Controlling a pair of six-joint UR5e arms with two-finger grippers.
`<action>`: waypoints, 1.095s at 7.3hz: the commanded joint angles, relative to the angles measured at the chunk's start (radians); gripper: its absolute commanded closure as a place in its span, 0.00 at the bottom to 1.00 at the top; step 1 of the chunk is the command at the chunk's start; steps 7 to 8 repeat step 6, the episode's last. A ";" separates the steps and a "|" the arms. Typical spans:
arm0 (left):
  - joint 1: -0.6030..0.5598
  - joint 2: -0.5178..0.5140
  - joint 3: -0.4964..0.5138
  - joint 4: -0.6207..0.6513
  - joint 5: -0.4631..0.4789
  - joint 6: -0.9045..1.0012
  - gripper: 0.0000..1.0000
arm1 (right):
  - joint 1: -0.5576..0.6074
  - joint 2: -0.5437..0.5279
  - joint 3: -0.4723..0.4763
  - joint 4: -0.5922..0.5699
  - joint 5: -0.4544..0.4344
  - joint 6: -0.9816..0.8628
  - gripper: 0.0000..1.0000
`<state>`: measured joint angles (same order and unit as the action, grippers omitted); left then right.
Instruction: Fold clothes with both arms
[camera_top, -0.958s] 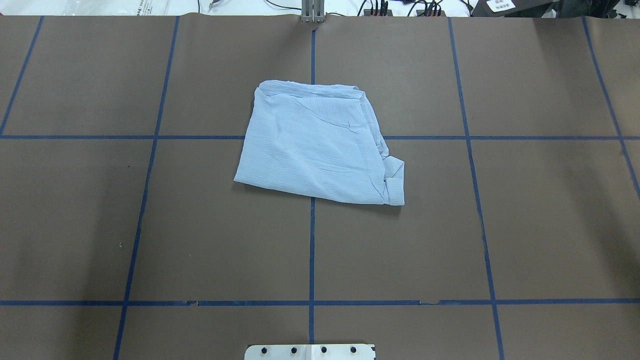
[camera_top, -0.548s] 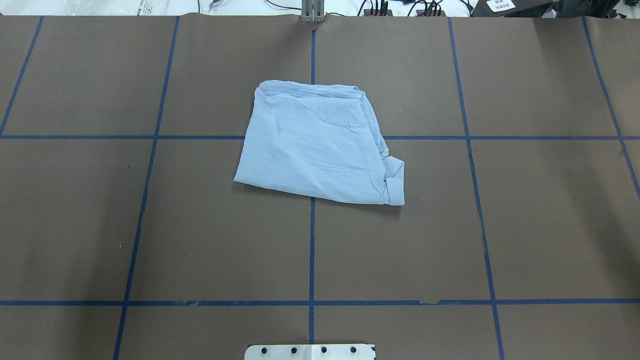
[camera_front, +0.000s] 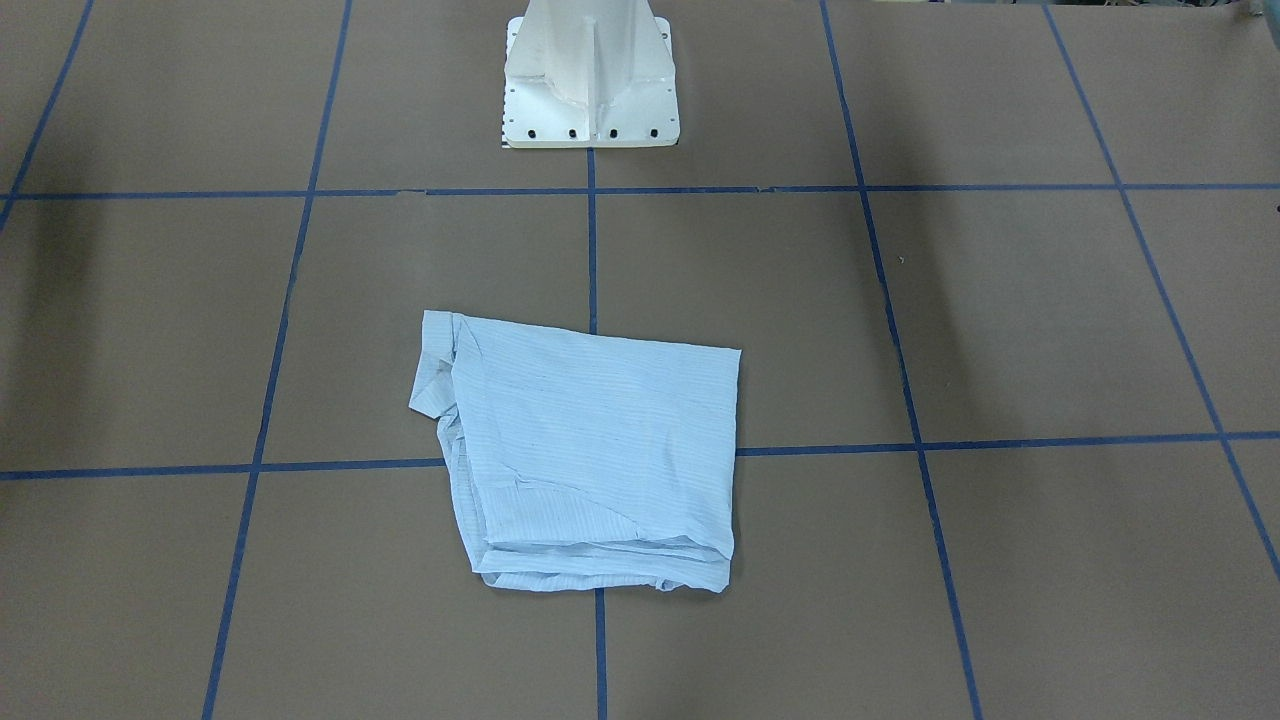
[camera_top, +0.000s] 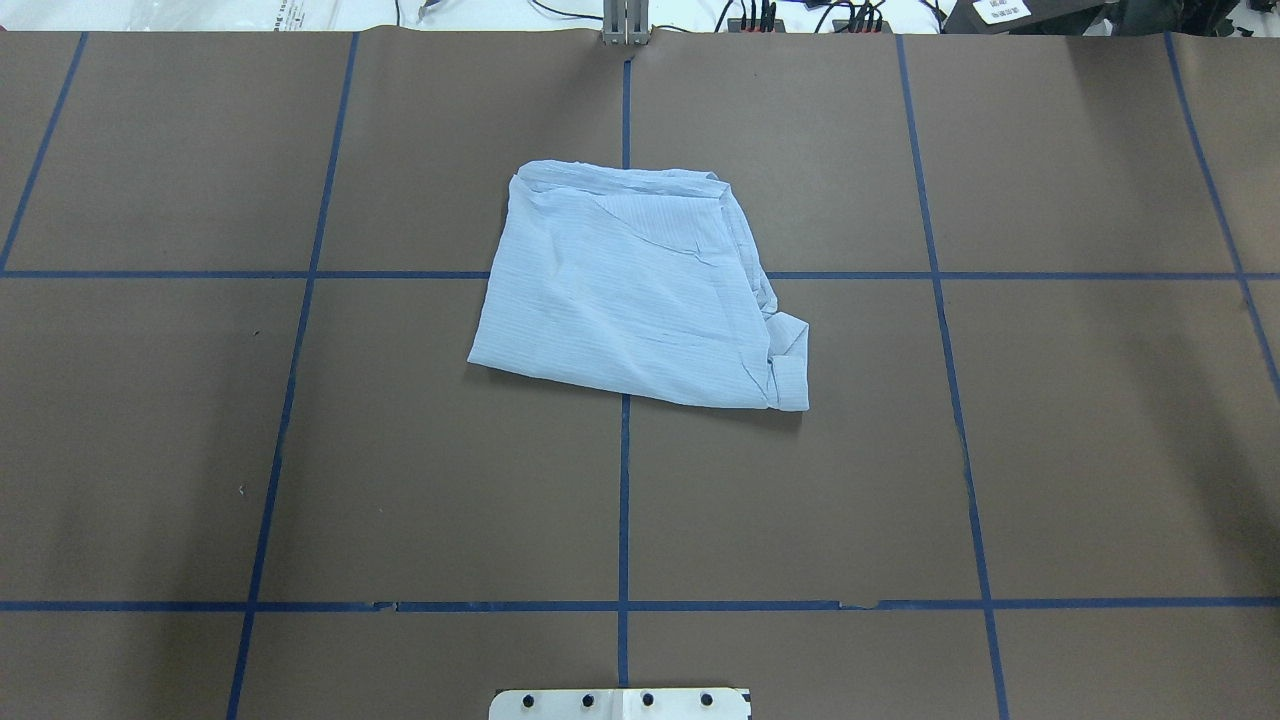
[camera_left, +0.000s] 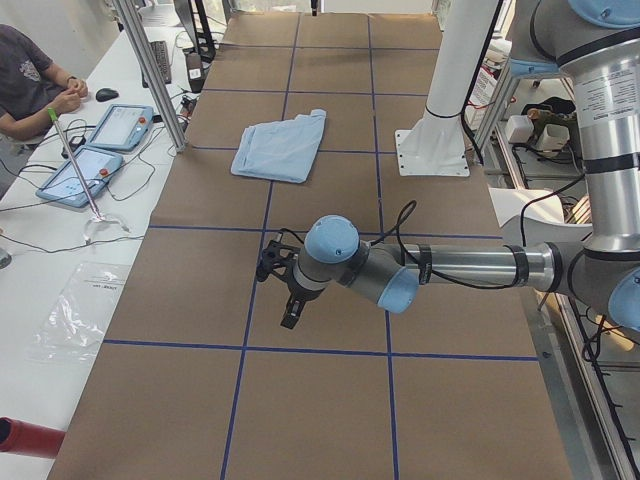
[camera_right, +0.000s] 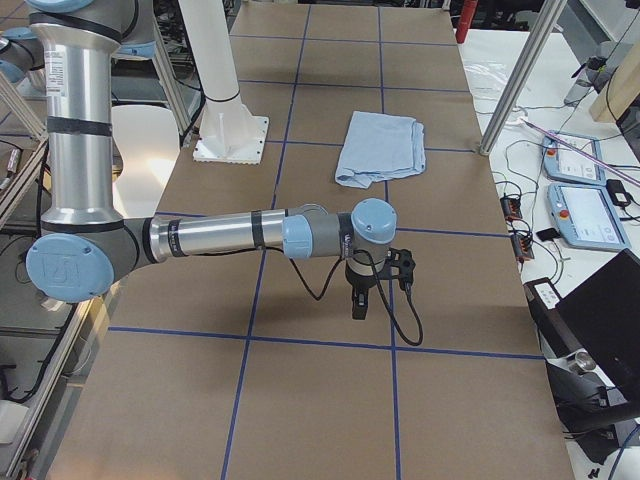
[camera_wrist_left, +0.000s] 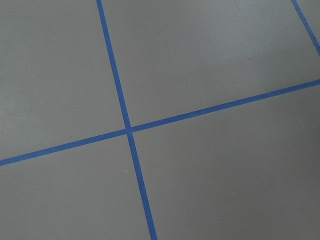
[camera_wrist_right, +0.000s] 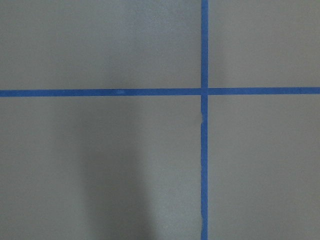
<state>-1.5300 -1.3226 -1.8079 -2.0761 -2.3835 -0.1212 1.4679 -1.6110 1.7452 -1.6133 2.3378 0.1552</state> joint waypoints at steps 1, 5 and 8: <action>-0.001 0.002 -0.007 0.001 0.000 0.000 0.00 | -0.001 -0.004 -0.004 0.000 0.001 0.001 0.00; 0.001 0.000 -0.004 0.001 0.001 -0.002 0.00 | -0.001 -0.014 -0.007 0.000 0.002 -0.002 0.00; -0.001 0.002 -0.008 0.001 0.001 -0.002 0.00 | 0.000 -0.014 -0.007 0.000 0.000 -0.002 0.00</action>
